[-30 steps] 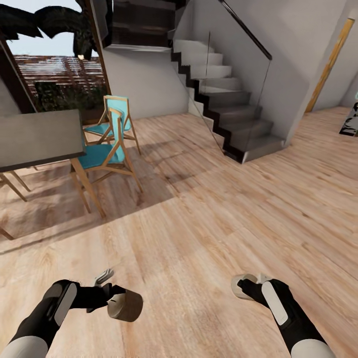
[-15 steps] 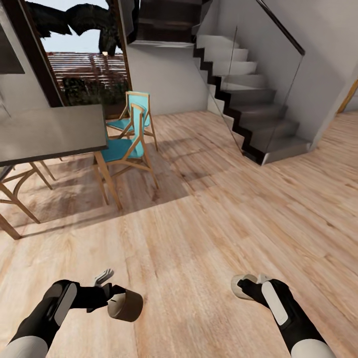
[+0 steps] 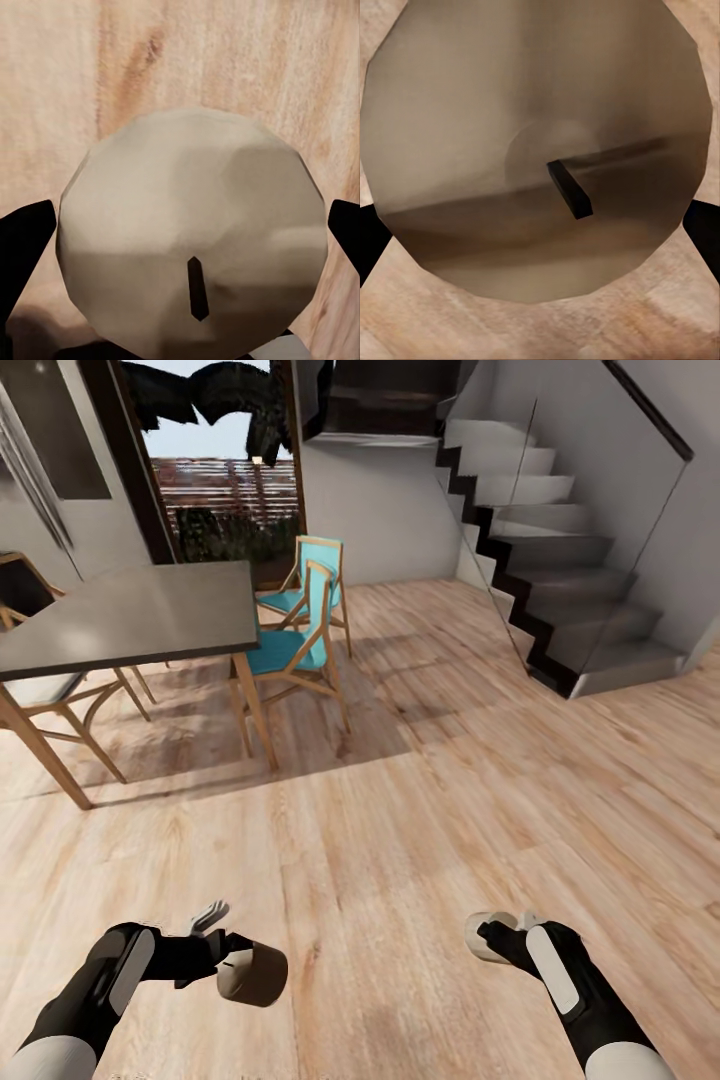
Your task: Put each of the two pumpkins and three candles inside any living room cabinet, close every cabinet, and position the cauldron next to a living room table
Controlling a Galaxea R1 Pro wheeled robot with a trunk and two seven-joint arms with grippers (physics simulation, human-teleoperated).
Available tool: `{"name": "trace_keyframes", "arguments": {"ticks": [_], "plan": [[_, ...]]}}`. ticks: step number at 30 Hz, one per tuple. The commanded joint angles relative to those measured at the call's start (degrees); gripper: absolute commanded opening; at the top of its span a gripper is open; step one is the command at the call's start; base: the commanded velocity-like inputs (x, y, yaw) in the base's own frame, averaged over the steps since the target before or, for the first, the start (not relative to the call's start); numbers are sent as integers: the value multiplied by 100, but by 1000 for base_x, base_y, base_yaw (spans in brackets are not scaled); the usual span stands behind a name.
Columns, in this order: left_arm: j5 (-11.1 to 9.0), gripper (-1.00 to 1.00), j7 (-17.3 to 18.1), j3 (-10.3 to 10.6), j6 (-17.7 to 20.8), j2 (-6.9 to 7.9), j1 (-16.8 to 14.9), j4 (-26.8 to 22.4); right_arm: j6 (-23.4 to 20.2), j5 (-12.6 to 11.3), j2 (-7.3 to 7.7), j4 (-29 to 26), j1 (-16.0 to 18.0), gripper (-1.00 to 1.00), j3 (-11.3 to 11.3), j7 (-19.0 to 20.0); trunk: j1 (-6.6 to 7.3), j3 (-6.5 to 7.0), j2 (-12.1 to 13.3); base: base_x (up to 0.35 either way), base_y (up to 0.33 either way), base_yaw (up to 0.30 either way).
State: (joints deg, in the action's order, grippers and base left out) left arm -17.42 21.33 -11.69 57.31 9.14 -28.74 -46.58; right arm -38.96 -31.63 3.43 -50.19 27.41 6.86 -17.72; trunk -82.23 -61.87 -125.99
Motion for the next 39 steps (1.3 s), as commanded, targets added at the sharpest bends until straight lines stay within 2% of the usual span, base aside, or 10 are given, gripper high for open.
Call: {"name": "trace_keyframes", "arguments": {"ticks": [1, 39], "plan": [[-33, -100, 5, 0, 5, 0, 0, 0, 1, -1, 0, -2, 1, -100, 0, -3, 0, -6, 0, 0, 0, 236], [-42, -100, 41, -9, 8, 0, 0, 0, 0, -7, 0, 21, 1, -100, 0, 13, 0, -232, 0, 0, 0, 231]]}}
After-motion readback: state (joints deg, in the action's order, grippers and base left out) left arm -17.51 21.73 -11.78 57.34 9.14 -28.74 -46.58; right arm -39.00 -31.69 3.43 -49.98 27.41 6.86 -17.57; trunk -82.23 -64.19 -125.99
